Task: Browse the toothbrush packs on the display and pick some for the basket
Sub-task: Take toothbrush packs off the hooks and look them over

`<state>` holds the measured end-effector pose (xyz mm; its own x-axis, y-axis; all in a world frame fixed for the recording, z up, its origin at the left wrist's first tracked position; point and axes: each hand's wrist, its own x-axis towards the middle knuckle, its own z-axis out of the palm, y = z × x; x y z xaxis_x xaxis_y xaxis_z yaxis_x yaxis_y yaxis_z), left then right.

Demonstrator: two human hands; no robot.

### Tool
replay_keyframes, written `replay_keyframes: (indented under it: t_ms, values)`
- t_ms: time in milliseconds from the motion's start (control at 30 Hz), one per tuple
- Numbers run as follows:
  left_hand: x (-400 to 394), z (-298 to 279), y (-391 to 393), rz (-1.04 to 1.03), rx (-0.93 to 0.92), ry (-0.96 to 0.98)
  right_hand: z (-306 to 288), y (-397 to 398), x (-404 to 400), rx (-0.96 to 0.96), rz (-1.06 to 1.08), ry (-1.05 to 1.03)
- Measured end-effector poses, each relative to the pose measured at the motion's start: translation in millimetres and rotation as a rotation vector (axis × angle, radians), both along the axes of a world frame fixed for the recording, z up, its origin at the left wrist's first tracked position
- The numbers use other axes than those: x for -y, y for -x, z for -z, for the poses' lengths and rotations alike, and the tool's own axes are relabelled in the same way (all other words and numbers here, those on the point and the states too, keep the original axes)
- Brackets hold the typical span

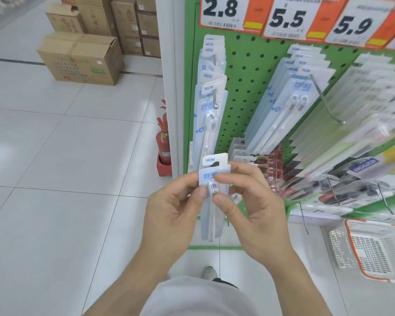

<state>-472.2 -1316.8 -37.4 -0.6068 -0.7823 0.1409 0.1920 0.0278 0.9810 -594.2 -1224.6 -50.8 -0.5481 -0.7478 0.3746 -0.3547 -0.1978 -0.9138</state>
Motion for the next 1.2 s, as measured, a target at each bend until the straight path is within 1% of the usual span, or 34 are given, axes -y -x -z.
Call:
replay_keyframes:
  t_ms: [167,333,467,767,900,1067,1133,1200]
  values:
    - [-3.6,-14.7,2.1,-0.160,-0.060,0.107,-26.1,-11.7,6.1,0.065,0.023,0.142]
    - [3.7,-31.1,10.5,-0.213,-0.123,0.204,-45.4,-11.0,17.4,-0.054,0.096,0.164]
    - [7.7,-43.9,16.3,-0.243,-0.141,0.226,-57.4,-7.0,24.7,-0.111,0.133,0.166]
    - [18.3,-37.5,24.8,-0.274,-0.019,0.390,-60.6,-2.7,33.0,-0.120,0.189,0.096]
    - [24.0,-33.8,26.9,-0.277,-0.007,0.392,-60.4,-0.2,37.8,-0.132,0.205,0.072]
    - [34.2,-39.3,30.4,-0.377,0.008,0.486,-60.4,3.3,44.9,-0.163,0.239,0.065]
    - [45.6,-43.6,34.6,-0.382,0.043,0.465,-60.6,5.3,47.1,-0.179,0.253,0.047]
    - [59.2,-50.7,41.0,-0.302,0.053,0.427,-61.3,7.1,49.2,-0.206,0.266,0.041]
